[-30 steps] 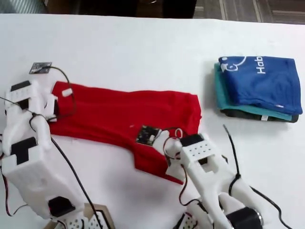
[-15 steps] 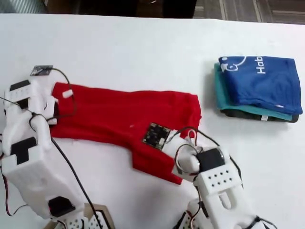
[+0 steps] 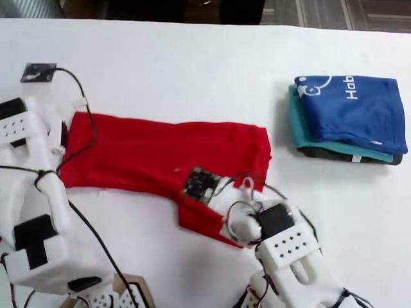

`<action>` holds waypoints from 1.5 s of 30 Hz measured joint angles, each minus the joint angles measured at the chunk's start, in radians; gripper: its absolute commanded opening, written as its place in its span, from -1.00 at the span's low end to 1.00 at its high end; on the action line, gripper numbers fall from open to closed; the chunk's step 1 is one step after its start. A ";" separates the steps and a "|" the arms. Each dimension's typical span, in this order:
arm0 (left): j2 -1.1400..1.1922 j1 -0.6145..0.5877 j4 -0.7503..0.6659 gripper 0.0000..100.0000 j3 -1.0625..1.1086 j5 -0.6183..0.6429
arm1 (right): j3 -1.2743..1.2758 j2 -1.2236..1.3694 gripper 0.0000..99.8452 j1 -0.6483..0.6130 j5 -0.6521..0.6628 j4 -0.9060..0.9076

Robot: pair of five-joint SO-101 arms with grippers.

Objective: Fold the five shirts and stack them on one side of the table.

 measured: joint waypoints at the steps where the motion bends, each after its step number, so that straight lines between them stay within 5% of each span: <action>1: -0.005 0.000 0.000 -0.95 0.015 0.000 | 0.000 0.021 -0.69 -0.037 -0.009 -0.012; 8: 0.006 0.020 -0.166 -0.95 0.242 0.005 | 0.000 0.316 -0.51 -0.212 -0.077 -0.118; 18: 0.005 0.026 -0.506 -0.95 0.509 0.097 | -0.015 0.568 -0.40 -0.242 -0.078 -0.219; 38: 0.003 0.028 -0.554 -0.95 0.525 0.130 | -0.031 0.571 -0.97 -0.232 -0.080 -0.230; 45: 0.003 0.028 -0.554 -0.95 0.525 0.135 | -0.054 0.574 -0.96 -0.204 -0.078 -0.227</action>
